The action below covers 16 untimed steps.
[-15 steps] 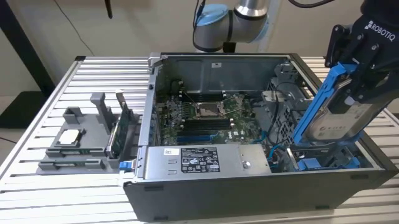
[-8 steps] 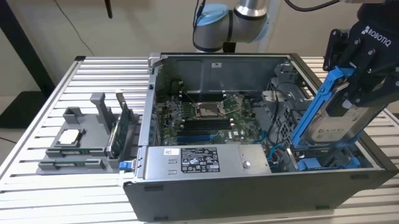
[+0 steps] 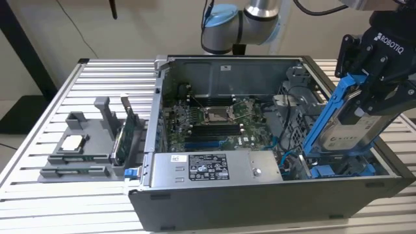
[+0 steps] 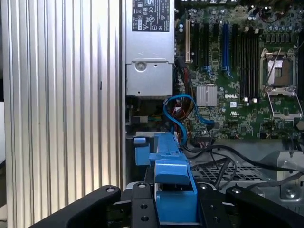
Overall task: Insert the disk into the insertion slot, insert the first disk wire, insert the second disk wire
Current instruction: 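Insert the disk into the insertion slot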
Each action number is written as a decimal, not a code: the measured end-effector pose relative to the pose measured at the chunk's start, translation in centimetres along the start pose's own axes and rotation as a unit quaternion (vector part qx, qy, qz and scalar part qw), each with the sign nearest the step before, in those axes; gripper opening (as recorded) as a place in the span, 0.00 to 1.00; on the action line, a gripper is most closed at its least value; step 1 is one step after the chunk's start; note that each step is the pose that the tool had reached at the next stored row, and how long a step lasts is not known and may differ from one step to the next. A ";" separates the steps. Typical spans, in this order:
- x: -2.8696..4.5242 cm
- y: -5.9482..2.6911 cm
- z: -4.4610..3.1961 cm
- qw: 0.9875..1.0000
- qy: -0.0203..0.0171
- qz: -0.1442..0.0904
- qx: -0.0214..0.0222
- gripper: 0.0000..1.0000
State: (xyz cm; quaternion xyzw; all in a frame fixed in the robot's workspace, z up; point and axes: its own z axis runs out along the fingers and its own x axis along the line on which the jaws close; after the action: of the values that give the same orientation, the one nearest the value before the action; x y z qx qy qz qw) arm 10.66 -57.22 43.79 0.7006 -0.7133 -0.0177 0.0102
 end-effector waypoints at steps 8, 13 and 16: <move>0.00 -0.01 0.14 1.000 0.000 0.000 0.000 0.33; 0.00 -0.02 0.46 1.000 0.000 0.000 0.000 0.33; 0.00 -0.03 0.63 1.000 0.000 0.000 0.000 0.33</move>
State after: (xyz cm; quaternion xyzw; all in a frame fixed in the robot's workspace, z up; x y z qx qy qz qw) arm 10.66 -57.22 43.15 0.7006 -0.7133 -0.0178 0.0101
